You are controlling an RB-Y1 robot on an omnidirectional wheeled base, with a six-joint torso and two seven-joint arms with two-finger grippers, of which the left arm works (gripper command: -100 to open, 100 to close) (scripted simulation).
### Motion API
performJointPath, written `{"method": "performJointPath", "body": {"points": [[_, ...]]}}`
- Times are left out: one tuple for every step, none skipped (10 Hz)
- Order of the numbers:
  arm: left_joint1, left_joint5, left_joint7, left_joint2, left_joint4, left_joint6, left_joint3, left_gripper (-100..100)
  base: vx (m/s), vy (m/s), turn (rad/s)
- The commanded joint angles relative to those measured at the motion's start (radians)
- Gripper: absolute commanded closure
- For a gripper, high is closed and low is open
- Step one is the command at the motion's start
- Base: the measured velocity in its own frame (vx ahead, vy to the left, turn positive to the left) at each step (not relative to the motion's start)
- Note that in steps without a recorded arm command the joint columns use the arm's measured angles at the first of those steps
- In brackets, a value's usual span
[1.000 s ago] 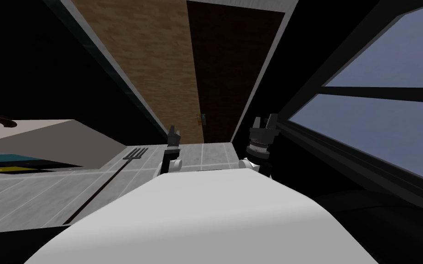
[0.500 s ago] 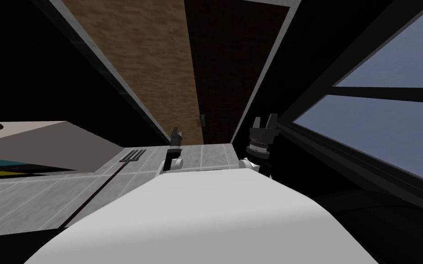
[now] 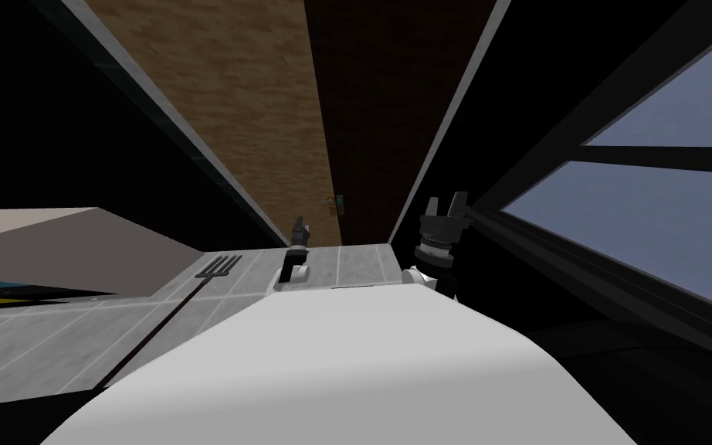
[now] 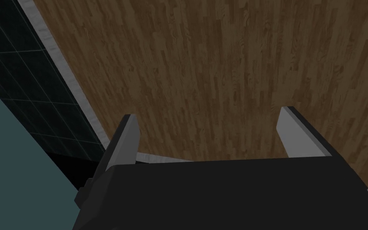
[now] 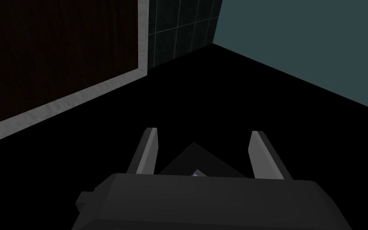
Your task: Pull the door open
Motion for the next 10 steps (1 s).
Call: {"method": "performJointPath", "body": {"points": [[-0.015,0.006,0.007,0.006,0.031,0.01,0.003,-100,0.102,-0.02,-0.012],[-0.026,0.008,0.01,0.008,0.054,0.014,0.004,-100,0.098,-0.013,-0.009],[-0.049,0.014,0.016,0.012,0.099,0.023,0.007,-100,0.138,-0.019,-0.021],[-0.061,0.016,0.019,0.013,0.121,0.027,0.009,-100,0.138,-0.017,-0.011],[-0.072,0.019,0.021,0.015,0.144,0.032,0.01,-100,0.125,-0.017,-0.01],[-0.083,0.022,0.024,0.016,0.165,0.036,0.012,-100,0.11,-0.017,-0.01],[-0.094,0.024,0.027,0.018,0.186,0.04,0.013,-100,0.102,-0.022,-0.013],[-0.104,0.027,0.03,0.019,0.207,0.044,0.014,-100,0.095,-0.018,-0.007],[-0.115,0.029,0.032,0.02,0.228,0.049,0.016,-100,0.103,-0.022,-0.011],[-0.125,0.032,0.035,0.021,0.249,0.053,0.017,-100,0.092,-0.003,-0.007]]}}
